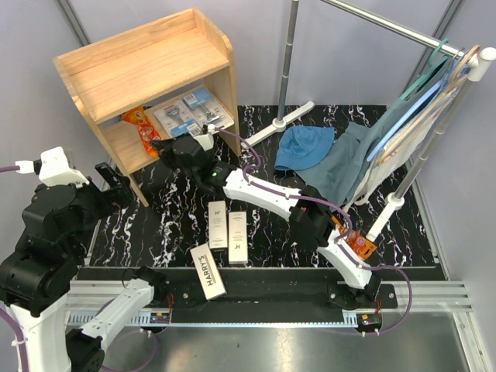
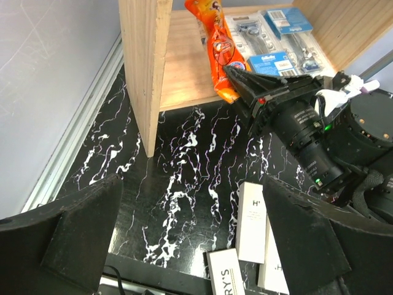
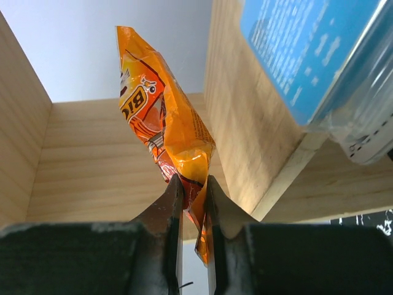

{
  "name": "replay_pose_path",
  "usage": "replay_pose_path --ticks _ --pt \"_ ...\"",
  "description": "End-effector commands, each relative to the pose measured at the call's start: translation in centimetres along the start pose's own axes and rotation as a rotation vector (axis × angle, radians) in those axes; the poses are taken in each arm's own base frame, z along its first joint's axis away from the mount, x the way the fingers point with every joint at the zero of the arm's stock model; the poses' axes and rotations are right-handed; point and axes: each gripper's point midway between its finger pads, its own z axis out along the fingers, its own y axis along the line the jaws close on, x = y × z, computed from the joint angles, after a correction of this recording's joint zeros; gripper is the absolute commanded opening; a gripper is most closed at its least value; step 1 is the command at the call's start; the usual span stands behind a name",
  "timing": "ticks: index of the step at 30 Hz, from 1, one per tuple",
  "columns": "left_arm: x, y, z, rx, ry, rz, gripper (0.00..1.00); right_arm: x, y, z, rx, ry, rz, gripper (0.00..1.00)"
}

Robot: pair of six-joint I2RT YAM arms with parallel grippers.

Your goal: Place and organize the shaving razors onto the shelf

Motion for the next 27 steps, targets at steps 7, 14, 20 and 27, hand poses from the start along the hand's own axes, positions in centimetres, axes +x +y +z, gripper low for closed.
replay_pose_path --ticks 7,14,20,27 --pt "0.0 0.3 0.1 -0.006 -0.017 0.015 0.99 -2.5 0.8 0.7 0.007 -0.122 -0.011 0.0" --pt "0.8 0.0 0.5 0.001 0.005 0.014 0.99 -4.2 -0.7 1.4 0.056 -0.106 -0.021 0.02" --pt "1.1 -0.3 0.8 0.014 0.019 0.011 0.99 -4.8 -1.4 1.3 0.079 -0.101 -0.029 0.11" --pt "1.3 -0.2 0.8 0.011 0.021 0.021 0.99 -3.9 -0.4 1.6 0.048 -0.053 -0.064 0.24"
